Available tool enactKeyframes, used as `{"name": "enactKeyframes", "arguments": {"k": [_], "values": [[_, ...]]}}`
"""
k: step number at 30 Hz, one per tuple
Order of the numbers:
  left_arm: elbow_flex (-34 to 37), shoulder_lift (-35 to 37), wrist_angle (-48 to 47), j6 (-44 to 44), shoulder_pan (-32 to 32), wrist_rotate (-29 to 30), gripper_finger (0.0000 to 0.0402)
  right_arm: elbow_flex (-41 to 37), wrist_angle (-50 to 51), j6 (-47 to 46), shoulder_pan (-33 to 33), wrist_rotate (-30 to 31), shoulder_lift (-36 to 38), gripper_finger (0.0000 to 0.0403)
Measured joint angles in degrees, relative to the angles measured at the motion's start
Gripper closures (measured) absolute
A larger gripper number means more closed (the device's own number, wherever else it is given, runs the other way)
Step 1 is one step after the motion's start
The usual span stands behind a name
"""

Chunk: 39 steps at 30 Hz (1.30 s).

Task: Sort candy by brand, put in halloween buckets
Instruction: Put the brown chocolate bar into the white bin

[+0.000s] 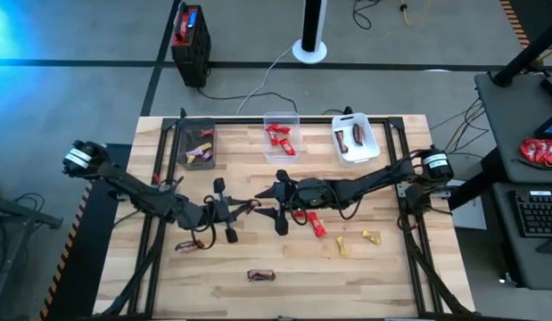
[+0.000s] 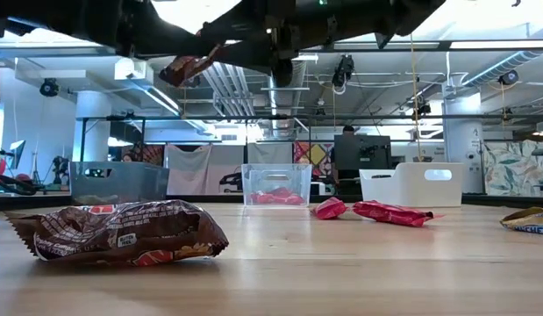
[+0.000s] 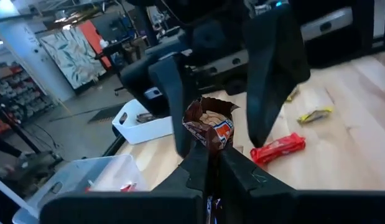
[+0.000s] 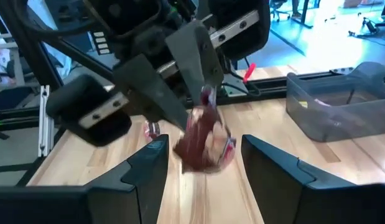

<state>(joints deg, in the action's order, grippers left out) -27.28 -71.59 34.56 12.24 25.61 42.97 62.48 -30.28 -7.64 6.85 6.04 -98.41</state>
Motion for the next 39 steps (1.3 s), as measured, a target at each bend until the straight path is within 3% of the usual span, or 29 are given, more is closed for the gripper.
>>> {"name": "enactKeyframes", "arguments": {"k": [11, 20, 25, 29, 34, 37, 39], "values": [[-3.1, -4.0, -0.3, 3.5, 0.0, 0.0, 0.0400, 0.0, -0.7, -0.3, 0.0, -0.1, 0.1, 0.0239], [-1.6, -3.3, -0.2, 2.1, 0.3, -0.1, 0.0400, 0.0, -0.5, -0.5, 0.0, -0.1, 0.1, 0.0309], [-1.5, -3.3, -0.2, -0.7, 0.3, 0.1, 0.0394, 0.0, -0.4, -0.4, 0.0, -0.1, 0.2, 0.0375], [-1.5, -3.1, -0.6, -3.1, 0.3, 0.0, 0.0355, 0.0, -0.3, 0.0, 0.0, 0.0, 0.2, 0.0387], [-1.4, -2.5, -6.8, -8.4, 0.3, 0.3, 0.0278, 0.0, 1.3, 0.0, 0.0, 0.7, 0.6, 0.0390], [-1.3, -2.5, -9.5, -9.4, 0.3, 0.7, 0.0238, 0.0, 6.7, -0.3, -0.1, 6.7, 2.4, 0.0390], [-1.3, -2.4, -10.7, -10.4, 0.3, 1.0, 0.0217, 0.2, 14.6, -0.7, -0.4, 14.7, 4.4, 0.0390]]}}
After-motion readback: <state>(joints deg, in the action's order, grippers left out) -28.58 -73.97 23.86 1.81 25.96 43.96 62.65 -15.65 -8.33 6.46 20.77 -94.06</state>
